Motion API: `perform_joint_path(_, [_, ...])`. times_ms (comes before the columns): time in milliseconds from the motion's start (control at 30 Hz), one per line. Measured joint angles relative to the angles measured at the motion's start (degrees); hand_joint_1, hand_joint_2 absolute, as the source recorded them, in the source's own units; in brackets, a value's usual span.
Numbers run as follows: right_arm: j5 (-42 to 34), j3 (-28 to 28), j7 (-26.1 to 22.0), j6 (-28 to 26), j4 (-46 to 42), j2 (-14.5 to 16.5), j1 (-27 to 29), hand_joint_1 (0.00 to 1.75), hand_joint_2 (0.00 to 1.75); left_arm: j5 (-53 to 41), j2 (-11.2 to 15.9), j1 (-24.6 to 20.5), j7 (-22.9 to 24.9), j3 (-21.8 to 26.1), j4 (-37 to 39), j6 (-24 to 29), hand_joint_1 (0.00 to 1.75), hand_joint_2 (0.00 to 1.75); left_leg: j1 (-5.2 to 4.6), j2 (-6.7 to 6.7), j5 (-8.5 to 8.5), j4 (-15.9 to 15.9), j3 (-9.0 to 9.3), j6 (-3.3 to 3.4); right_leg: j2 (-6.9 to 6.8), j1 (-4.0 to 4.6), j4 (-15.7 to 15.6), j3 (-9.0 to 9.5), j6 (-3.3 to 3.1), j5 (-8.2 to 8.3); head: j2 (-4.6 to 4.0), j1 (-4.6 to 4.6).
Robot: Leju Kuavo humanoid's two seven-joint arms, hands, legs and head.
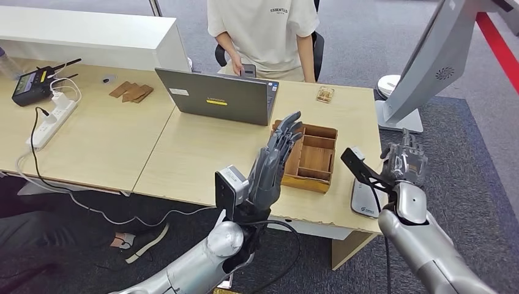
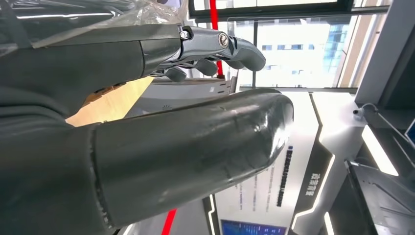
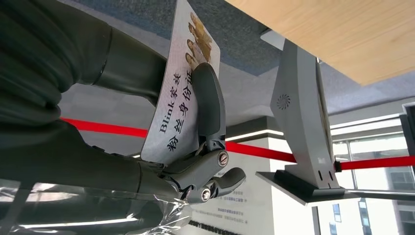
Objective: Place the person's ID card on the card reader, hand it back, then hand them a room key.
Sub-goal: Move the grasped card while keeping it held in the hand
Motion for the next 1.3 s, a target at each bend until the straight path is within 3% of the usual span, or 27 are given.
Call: perform_joint_path(1300, [-4.0, 0.1, -3.0, -0.5, 5.5, 2.1, 4.9, 1.75, 1.75, 0.7, 0.2, 0.0, 0.4, -0.2, -0.2, 0.3, 0.0, 0.0, 0.0, 0.01, 0.0, 0.0, 0.02, 0.0, 0.0, 0.0, 0.0, 0.01, 0.0, 0.0, 0.0, 0.0])
